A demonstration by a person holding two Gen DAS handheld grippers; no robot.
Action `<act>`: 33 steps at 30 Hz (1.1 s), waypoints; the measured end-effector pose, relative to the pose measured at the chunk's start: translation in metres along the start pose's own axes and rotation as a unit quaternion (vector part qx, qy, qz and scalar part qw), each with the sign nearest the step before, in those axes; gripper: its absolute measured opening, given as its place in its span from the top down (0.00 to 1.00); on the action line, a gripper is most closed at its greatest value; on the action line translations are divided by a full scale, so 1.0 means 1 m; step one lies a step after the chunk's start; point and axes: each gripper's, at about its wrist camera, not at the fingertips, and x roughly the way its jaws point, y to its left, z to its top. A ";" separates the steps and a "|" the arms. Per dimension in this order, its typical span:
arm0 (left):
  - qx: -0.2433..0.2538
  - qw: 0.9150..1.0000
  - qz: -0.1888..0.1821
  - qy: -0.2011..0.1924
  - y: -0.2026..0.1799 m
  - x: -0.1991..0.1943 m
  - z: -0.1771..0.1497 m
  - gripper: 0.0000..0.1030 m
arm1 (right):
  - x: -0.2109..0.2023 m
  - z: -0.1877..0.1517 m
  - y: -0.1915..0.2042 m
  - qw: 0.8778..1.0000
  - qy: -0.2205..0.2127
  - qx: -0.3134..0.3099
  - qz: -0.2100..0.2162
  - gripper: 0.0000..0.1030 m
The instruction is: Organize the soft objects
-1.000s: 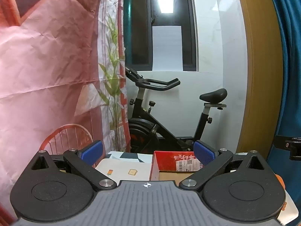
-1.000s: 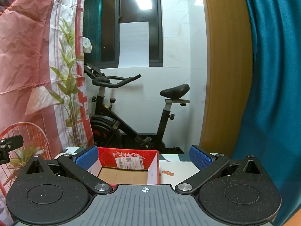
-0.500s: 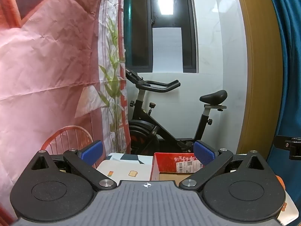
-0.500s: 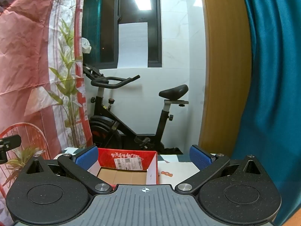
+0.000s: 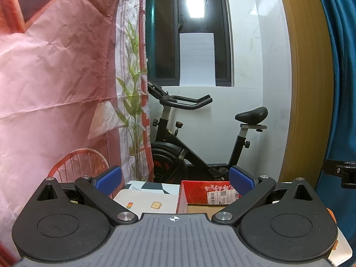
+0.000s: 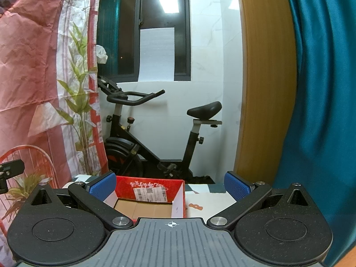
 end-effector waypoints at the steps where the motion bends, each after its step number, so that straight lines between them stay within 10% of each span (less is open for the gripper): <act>1: 0.000 1.000 0.000 0.000 0.000 0.000 0.000 0.00 | 0.000 0.001 -0.001 1.000 0.000 -0.001 0.000 0.00; 33: 0.000 1.000 0.000 0.000 -0.001 0.000 -0.001 0.00 | 0.000 -0.001 0.001 1.000 -0.001 -0.002 -0.001 0.00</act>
